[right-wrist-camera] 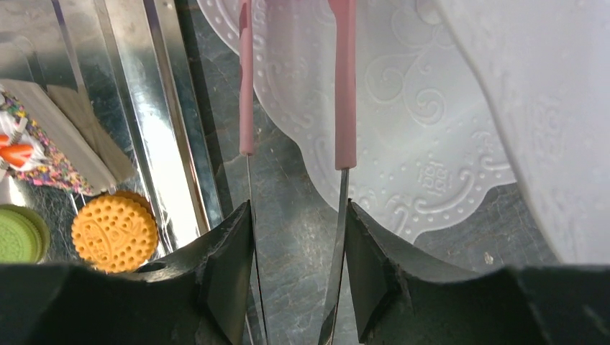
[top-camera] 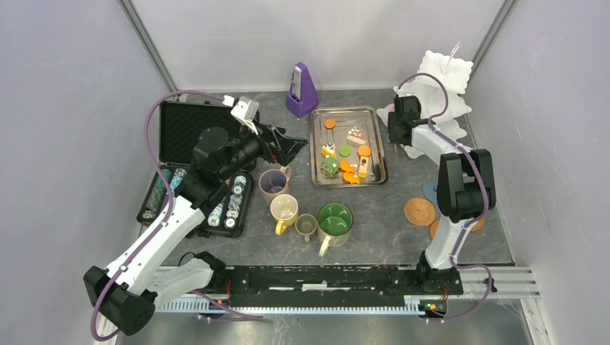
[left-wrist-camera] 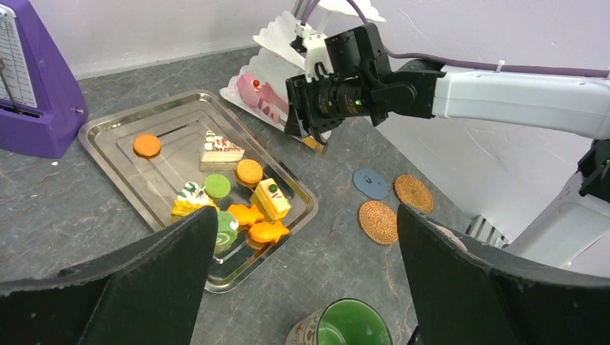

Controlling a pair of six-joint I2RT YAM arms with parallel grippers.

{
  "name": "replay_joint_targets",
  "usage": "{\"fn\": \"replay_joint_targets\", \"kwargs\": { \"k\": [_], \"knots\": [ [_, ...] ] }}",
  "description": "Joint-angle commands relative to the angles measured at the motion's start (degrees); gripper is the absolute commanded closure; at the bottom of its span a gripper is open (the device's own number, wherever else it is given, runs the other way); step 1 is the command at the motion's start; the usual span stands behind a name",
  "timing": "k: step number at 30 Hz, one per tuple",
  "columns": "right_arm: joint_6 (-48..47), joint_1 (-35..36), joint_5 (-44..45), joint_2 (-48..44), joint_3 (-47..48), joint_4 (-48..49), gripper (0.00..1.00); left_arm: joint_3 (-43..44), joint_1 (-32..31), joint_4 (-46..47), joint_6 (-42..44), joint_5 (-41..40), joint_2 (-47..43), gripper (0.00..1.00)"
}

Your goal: Serve the afternoon tea

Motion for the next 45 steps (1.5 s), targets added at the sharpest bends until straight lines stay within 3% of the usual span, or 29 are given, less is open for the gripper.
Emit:
{"fn": "replay_joint_targets", "kwargs": {
  "k": [1, 16, 22, 29, 45],
  "knots": [
    [-0.66, -0.26, 1.14, -5.62, -2.26, 1.12, 0.48, 1.54, -0.37, 0.68, 2.65, -0.34, -0.42, 0.00],
    [-5.33, 0.50, -10.31, -18.96, -13.74, 0.49, 0.50, 1.63, -0.64, 0.76, 2.46, -0.03, -0.08, 0.00],
    [-6.72, 5.41, -13.42, -27.11, -16.74, -7.34, 0.50, 1.36, -0.64, 0.86, 2.42, -0.30, 1.05, 0.00],
    [-0.18, 9.61, -19.79, -39.31, -24.30, -14.70, 0.49, 1.88, -0.64, 0.77, 1.85, 1.09, 2.33, 0.00],
    [6.16, 15.59, -12.21, -41.20, -25.72, -17.67, 0.48, 2.15, -0.73, 0.24, 2.13, 1.00, 2.70, 0.00]
  ]
}}
